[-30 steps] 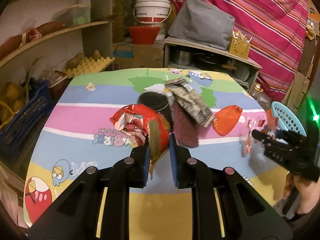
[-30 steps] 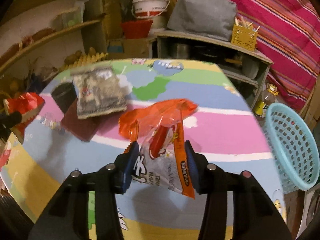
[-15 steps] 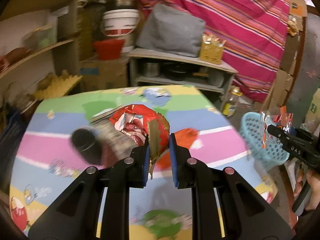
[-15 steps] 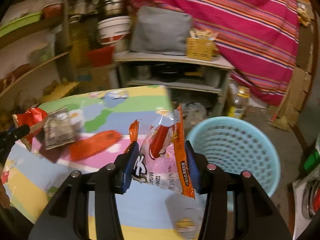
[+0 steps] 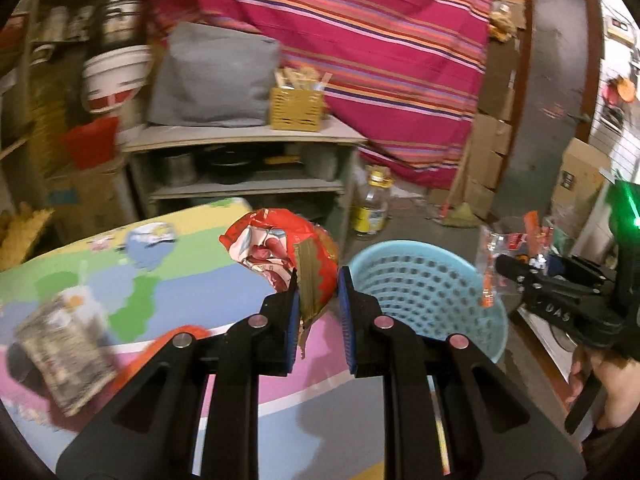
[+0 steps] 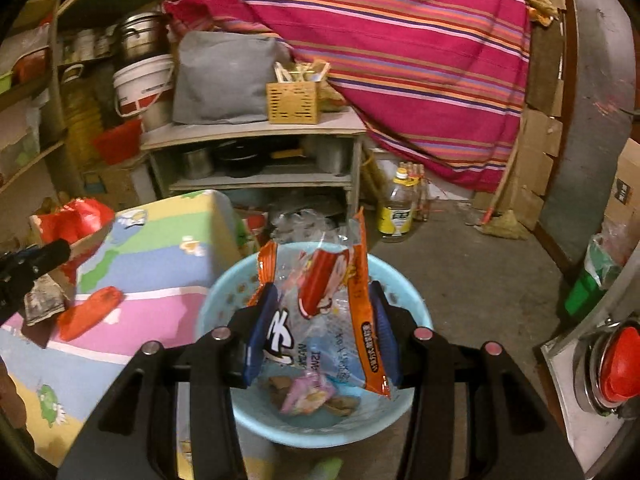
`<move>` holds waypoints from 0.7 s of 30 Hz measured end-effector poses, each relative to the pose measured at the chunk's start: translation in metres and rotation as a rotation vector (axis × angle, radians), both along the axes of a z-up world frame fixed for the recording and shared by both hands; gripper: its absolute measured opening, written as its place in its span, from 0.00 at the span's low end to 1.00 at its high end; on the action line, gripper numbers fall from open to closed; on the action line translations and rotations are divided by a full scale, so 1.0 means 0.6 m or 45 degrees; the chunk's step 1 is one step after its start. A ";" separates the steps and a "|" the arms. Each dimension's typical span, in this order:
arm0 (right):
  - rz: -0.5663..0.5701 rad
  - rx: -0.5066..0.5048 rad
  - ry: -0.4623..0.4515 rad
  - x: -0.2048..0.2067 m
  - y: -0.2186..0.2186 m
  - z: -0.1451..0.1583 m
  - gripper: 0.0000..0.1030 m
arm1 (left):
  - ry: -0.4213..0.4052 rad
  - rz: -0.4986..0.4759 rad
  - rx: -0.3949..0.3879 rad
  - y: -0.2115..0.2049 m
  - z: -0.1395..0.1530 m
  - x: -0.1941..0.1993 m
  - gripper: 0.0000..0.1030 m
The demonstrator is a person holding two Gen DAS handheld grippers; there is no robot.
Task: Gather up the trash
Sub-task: 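Carry both wrappers to the blue basket and open both grippers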
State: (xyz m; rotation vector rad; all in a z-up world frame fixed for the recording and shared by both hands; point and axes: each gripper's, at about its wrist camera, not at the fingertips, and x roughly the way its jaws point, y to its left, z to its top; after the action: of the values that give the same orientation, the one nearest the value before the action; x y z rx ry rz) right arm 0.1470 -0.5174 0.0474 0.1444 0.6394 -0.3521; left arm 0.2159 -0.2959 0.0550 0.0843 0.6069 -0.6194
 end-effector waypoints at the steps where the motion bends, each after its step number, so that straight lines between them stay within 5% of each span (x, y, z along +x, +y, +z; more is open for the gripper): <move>1: -0.007 0.004 -0.001 0.001 -0.005 -0.002 0.45 | 0.008 -0.020 0.002 -0.018 -0.004 0.001 0.16; 21: -0.103 0.044 -0.005 0.002 -0.087 -0.021 0.46 | 0.081 -0.179 0.058 -0.187 -0.047 0.042 0.22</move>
State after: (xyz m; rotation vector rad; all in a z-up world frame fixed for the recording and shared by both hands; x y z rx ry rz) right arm 0.1485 -0.5696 0.0348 0.2040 0.6373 -0.4188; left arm 0.2409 -0.4079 0.0270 0.1512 0.6810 -0.7464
